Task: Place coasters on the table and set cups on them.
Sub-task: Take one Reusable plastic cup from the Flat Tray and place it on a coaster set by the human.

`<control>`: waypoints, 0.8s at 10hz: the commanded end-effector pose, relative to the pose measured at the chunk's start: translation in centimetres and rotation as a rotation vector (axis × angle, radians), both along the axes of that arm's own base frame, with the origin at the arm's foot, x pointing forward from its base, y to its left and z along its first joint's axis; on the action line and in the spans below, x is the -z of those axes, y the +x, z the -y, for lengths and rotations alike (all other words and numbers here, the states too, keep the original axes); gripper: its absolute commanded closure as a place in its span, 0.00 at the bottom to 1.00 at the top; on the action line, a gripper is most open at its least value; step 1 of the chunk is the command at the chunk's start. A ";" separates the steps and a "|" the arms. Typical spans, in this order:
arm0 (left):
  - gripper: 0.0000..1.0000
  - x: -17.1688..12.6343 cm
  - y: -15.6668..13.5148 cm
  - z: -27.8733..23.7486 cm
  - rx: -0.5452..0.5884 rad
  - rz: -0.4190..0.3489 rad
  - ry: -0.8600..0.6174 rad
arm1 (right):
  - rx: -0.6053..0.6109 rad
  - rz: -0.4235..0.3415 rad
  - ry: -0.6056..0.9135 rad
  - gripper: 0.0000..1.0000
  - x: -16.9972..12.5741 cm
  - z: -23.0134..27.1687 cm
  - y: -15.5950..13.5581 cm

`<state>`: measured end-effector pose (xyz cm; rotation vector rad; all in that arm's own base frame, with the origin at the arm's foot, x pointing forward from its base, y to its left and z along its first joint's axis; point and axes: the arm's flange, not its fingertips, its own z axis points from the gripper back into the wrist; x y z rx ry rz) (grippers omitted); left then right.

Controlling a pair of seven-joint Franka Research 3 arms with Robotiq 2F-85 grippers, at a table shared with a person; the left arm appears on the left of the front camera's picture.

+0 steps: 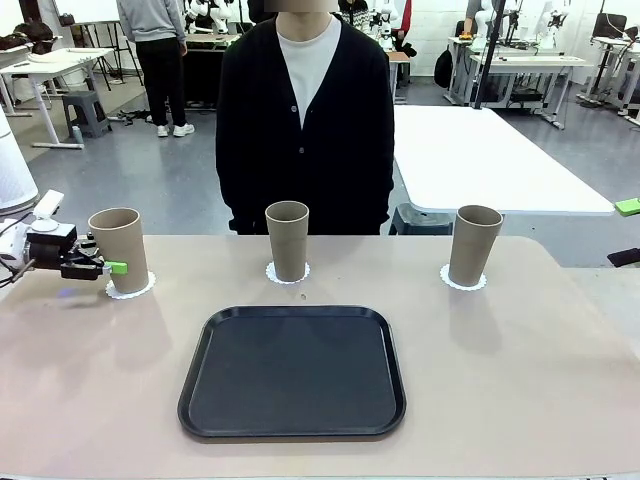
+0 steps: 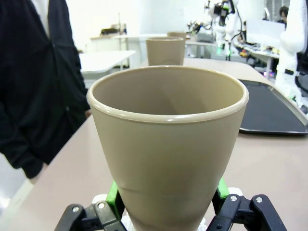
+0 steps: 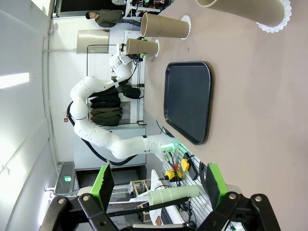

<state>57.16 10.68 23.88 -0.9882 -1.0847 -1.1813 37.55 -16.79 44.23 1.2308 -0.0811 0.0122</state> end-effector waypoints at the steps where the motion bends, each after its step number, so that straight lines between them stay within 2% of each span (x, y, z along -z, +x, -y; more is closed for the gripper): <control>1: 0.00 -0.2 0.5 -0.1 0.005 -0.002 0.004 | -0.004 0.008 -0.001 0.00 0.0 0.0 0.1; 8: 0.00 -0.1 0.6 -0.8 0.027 -0.024 0.056 | -0.004 0.008 -0.001 0.00 0.0 0.0 0.1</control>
